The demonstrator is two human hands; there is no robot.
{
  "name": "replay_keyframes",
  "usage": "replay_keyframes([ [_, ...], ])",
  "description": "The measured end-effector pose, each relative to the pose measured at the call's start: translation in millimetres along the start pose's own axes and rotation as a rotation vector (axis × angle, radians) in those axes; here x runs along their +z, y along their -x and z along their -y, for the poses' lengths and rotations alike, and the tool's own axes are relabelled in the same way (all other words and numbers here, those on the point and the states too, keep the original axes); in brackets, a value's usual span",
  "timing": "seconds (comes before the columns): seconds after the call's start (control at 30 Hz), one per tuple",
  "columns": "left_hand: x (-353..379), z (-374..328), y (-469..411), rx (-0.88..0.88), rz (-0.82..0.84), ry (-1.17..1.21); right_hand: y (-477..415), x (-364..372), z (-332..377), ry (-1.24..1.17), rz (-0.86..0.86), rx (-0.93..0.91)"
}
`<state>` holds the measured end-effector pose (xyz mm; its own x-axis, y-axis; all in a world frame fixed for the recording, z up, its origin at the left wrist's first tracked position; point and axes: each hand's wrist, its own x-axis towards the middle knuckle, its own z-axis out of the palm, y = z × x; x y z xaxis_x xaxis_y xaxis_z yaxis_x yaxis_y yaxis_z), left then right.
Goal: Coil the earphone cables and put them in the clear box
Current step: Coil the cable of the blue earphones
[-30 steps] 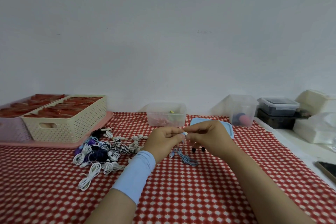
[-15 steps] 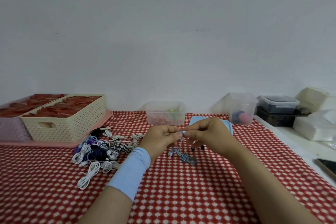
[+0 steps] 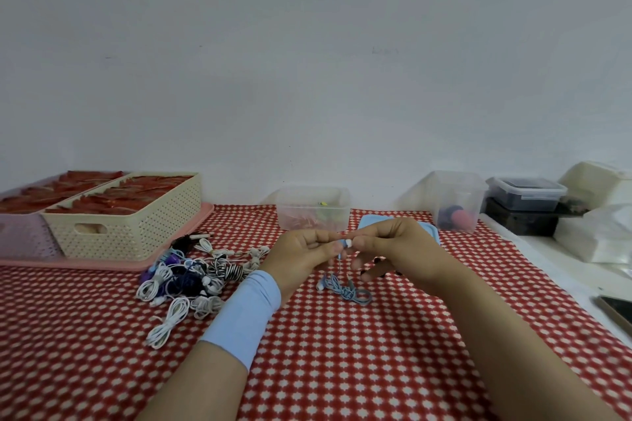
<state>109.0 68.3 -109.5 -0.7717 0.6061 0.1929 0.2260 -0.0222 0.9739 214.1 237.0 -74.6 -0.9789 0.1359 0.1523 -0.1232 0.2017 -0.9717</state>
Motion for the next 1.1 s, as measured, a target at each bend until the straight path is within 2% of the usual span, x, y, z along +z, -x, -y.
replay_keyframes([
  [0.33,0.1,-1.6,2.8,0.020,0.055,-0.013,1.2,1.5,-0.2,-0.043,0.007,0.100],
  [0.53,4.2,-5.1,4.8,0.088,-0.013,-0.093,-1.6,4.4,-1.9,-0.144,-0.017,0.215],
  [0.73,10.4,-6.4,6.3,0.110,-0.032,-0.064,-6.2,3.3,-8.5,-0.246,0.015,0.353],
  [0.9,16.6,-4.8,4.6,0.126,-0.146,-0.041,-6.3,6.3,-9.1,-0.226,-0.056,0.231],
  [1.1,17.3,-9.0,8.2,0.049,-0.127,0.058,-6.7,6.7,-8.5,-0.170,-0.100,0.178],
])
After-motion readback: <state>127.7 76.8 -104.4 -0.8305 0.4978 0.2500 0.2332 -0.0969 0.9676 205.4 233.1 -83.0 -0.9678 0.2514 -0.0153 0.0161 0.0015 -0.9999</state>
